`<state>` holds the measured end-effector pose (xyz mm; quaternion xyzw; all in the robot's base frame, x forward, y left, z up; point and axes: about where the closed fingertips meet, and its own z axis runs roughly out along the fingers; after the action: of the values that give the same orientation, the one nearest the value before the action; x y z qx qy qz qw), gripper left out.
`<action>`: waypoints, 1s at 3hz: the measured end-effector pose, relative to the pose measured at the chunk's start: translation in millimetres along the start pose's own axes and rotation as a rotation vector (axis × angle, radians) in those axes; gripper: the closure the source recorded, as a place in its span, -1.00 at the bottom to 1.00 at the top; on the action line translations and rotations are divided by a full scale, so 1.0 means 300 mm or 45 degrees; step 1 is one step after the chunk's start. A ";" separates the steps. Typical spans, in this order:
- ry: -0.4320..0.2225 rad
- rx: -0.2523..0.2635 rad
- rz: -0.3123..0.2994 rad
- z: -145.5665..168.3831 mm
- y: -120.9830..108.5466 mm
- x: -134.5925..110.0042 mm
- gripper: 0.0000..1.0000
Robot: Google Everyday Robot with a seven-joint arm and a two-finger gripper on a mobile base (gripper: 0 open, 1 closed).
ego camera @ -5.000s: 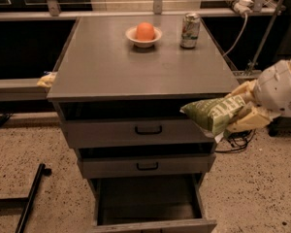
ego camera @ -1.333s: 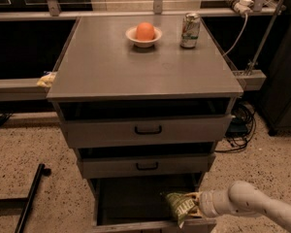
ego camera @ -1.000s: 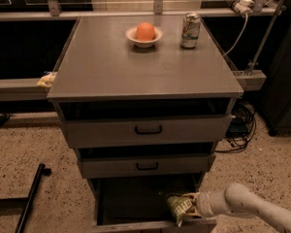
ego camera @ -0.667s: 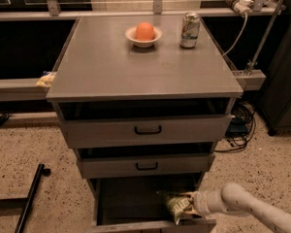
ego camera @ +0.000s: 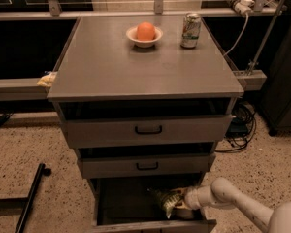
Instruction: Place green jalapeno chip bag into bottom drawer
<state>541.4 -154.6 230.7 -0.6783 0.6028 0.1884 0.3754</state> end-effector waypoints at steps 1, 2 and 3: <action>-0.068 0.018 0.011 0.082 -0.050 -0.006 1.00; -0.064 0.027 0.013 0.078 -0.060 0.004 0.62; -0.064 0.027 0.013 0.078 -0.060 0.004 0.16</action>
Offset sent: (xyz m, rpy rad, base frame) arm 0.0158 0.0162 -0.0086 0.0472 -0.0034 -0.0001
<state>563.6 -138.2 219.8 -0.6664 0.5985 0.2008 0.3966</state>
